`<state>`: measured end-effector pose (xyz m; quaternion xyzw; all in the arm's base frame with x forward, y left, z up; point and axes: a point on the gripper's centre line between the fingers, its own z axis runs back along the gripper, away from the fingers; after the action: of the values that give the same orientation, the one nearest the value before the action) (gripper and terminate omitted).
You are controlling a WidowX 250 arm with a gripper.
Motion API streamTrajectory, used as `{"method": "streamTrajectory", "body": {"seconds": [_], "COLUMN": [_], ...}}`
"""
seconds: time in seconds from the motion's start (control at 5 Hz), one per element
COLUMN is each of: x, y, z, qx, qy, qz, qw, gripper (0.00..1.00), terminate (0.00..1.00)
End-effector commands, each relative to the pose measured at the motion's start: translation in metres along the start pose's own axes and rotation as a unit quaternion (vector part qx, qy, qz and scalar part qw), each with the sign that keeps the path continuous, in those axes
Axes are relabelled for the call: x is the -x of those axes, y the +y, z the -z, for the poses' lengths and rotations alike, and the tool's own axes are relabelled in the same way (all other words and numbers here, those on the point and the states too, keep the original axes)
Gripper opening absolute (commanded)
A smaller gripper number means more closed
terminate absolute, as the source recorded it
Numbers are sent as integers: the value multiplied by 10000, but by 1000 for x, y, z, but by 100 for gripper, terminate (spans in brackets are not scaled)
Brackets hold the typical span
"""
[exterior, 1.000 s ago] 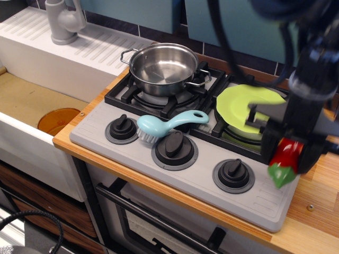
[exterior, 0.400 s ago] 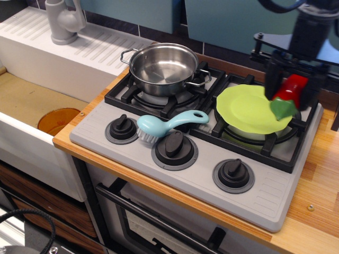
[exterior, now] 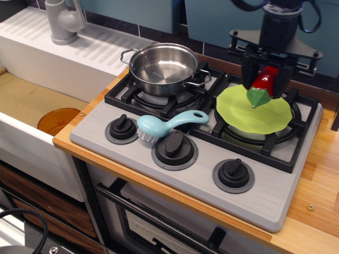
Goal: Put redpepper on plate and brush in pot or pan on stove
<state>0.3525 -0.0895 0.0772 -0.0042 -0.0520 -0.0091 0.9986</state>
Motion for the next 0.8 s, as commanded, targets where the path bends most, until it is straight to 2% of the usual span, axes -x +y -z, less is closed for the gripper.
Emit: {"method": "streamTrajectory", "body": {"seconds": [0.0,0.2,0.6], "x": [-3,-1,-6], "y": [5,3,-3], "z": [18,25,5], "qx": [251,331,366], "qy": [-328,-382,-220], "qz": [40,98,36], "qw": [9991,9987,9991], "gripper": [0,100,100], "terminate": [0,0,0]}}
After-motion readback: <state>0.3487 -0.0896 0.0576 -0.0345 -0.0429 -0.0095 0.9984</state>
